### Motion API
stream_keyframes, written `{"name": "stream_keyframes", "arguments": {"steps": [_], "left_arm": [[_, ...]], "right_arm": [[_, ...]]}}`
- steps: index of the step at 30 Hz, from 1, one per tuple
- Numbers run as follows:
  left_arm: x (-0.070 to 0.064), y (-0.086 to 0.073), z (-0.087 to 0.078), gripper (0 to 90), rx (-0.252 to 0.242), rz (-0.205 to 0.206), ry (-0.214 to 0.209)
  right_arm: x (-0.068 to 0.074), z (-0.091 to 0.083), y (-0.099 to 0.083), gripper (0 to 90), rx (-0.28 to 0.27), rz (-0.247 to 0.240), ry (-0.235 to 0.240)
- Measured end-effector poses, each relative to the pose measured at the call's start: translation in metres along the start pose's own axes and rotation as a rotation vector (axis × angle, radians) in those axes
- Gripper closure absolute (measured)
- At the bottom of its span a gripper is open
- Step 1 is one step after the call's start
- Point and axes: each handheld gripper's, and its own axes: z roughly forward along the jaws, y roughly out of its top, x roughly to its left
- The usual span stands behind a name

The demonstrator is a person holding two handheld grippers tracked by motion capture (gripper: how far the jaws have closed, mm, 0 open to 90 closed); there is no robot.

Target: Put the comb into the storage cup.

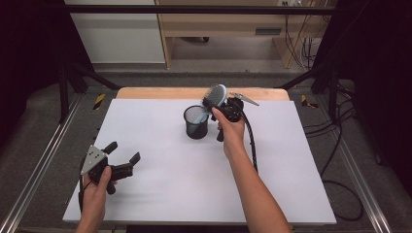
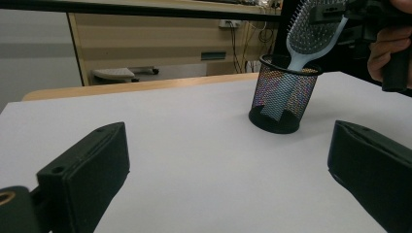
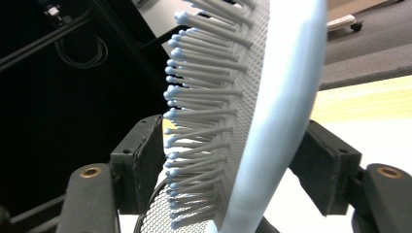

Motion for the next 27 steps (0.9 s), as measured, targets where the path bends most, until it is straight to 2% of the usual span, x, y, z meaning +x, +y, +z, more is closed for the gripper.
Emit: {"name": "stream_keyframes", "arguments": {"steps": [6,17,27], "left_arm": [[0.0,0.0,0.0,1.5,0.002,0.0,-0.001],[0.0,0.0,0.0,1.5,0.001,0.002,-0.001],[0.0,0.0,0.0,1.5,0.002,0.001,-0.001]], "right_arm": [[0.003,0.0,0.0,27.1,0.007,-0.004,0.011],[0.01,0.001,-0.001,13.7,0.025,-0.016,-0.009],[0.013,0.001,-0.002,7.4,0.04,-0.02,0.002]]}}
